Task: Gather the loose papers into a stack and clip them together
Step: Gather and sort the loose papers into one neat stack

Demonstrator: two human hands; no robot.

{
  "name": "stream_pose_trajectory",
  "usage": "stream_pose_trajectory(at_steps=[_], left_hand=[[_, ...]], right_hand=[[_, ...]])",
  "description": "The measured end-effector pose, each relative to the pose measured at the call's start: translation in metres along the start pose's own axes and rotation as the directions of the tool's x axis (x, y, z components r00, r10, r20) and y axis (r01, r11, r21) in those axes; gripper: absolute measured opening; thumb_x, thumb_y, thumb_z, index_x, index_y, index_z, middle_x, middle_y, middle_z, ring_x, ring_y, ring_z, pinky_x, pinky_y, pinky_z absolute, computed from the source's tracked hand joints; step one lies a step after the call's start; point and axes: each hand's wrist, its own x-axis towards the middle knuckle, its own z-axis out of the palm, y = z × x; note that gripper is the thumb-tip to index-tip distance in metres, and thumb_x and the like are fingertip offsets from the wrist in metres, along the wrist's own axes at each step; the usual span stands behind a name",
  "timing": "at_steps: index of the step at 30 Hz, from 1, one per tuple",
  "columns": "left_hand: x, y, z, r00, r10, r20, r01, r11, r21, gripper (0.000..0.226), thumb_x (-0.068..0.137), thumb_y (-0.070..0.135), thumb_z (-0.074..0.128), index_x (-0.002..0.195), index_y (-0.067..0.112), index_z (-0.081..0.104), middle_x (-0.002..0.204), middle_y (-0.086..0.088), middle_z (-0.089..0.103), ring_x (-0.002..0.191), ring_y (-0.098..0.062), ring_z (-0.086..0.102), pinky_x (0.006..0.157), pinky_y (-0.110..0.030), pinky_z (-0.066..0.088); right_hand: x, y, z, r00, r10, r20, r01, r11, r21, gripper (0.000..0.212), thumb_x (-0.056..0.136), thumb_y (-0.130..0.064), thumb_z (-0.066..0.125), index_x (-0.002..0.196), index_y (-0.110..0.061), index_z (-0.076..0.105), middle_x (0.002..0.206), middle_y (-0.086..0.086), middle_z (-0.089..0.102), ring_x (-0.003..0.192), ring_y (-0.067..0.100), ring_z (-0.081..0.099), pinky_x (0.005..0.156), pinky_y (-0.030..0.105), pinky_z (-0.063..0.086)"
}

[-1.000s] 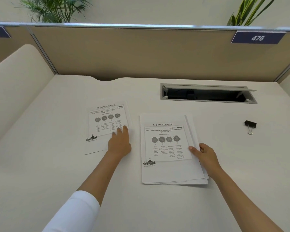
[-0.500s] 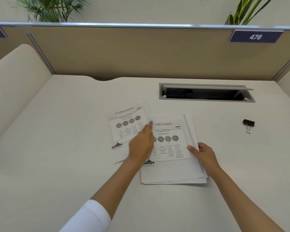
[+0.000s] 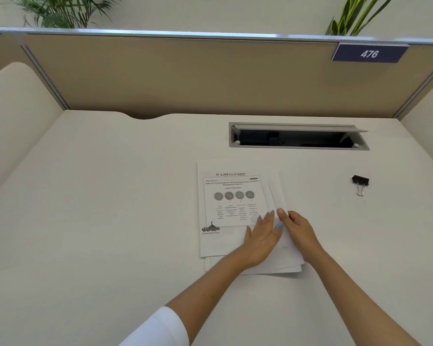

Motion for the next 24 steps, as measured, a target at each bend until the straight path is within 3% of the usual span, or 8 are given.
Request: stream_pose_trajectory(at_steps=[4,9,12,14,16,19,22,24], left_hand=[[-0.011,0.000,-0.015,0.988,0.033,-0.152,-0.079,0.949,-0.306,0.070,0.096,0.058,0.030,0.154,0.024,0.010,0.159,0.013,0.011,0.146,-0.003,0.007,0.119,-0.027,0.008],[-0.006,-0.030,-0.048,0.781,0.084,-0.619,-0.045,0.996,0.078,0.055,0.095,0.034,0.054,0.143,0.011,0.038,0.146,-0.005,0.043,0.137,-0.022,0.035,0.114,-0.038,0.027],[-0.007,-0.051,-0.079,0.662,-0.066,-0.747,0.163,0.985,0.058,0.075,0.089,0.040,0.062,0.147,0.008,0.026,0.151,-0.011,0.033,0.141,-0.030,0.024,0.116,-0.041,0.020],[-0.013,-0.057,-0.099,0.677,-0.240,-0.696,0.157,0.971,-0.182,0.093,0.084,0.046,0.066,0.151,0.009,0.013,0.155,-0.011,0.027,0.143,-0.030,0.023,0.117,-0.044,0.020],[-0.024,-0.058,-0.115,0.787,-0.326,-0.524,-0.017,0.838,-0.546,0.096,0.082,0.045,0.070,0.151,0.015,0.011,0.148,-0.009,0.041,0.133,-0.028,0.044,0.110,-0.048,0.036],[-0.042,-0.047,-0.129,0.949,-0.249,-0.195,-0.035,0.530,-0.847,0.052,0.088,0.032,0.065,0.133,0.008,0.051,0.121,-0.013,0.067,0.106,-0.029,0.067,0.089,-0.045,0.055],[-0.050,-0.036,-0.130,0.978,-0.177,-0.107,0.015,0.577,-0.817,0.032,0.088,0.016,0.064,0.118,0.006,0.064,0.111,-0.013,0.072,0.097,-0.026,0.071,0.079,-0.037,0.059],[-0.050,-0.034,-0.129,0.978,-0.178,-0.112,0.042,0.689,-0.724,0.034,0.086,0.008,0.067,0.120,0.005,0.063,0.111,-0.010,0.072,0.099,-0.024,0.071,0.084,-0.037,0.058]], right_hand=[[-0.004,0.000,-0.004,0.995,0.028,0.094,-0.031,0.999,0.037,0.029,0.080,-0.034,0.076,0.090,-0.011,0.062,0.088,0.002,0.072,0.080,0.020,0.070,0.075,0.040,0.057],[-0.006,-0.004,-0.010,0.985,0.048,0.163,-0.077,0.981,0.176,0.025,0.083,-0.009,0.073,0.105,-0.008,0.062,0.107,0.012,0.073,0.097,0.030,0.070,0.088,0.045,0.055],[-0.008,-0.006,-0.014,0.975,0.069,0.210,-0.125,0.956,0.264,0.028,0.083,-0.006,0.070,0.110,-0.006,0.061,0.113,0.012,0.071,0.101,0.029,0.069,0.092,0.045,0.054],[-0.011,-0.009,-0.015,0.966,0.078,0.248,-0.152,0.943,0.296,0.033,0.083,-0.007,0.071,0.115,-0.007,0.060,0.116,0.011,0.070,0.103,0.028,0.069,0.094,0.047,0.052],[-0.014,-0.015,-0.014,0.957,0.063,0.285,-0.159,0.932,0.326,0.039,0.082,-0.009,0.073,0.119,-0.009,0.059,0.118,0.010,0.070,0.106,0.028,0.068,0.092,0.045,0.053],[-0.020,-0.031,-0.009,0.920,0.033,0.390,-0.203,0.892,0.404,0.055,0.074,-0.016,0.079,0.124,-0.011,0.057,0.120,0.009,0.069,0.108,0.031,0.066,0.083,0.041,0.058],[-0.023,-0.045,-0.005,0.873,0.013,0.487,-0.232,0.890,0.392,0.078,0.058,-0.033,0.090,0.127,-0.013,0.058,0.122,0.009,0.068,0.112,0.030,0.065,0.088,0.042,0.056],[-0.025,-0.054,-0.001,0.863,0.019,0.505,-0.234,0.900,0.367,0.067,0.067,-0.031,0.084,0.126,-0.010,0.060,0.122,0.011,0.068,0.112,0.030,0.065,0.095,0.046,0.052]])
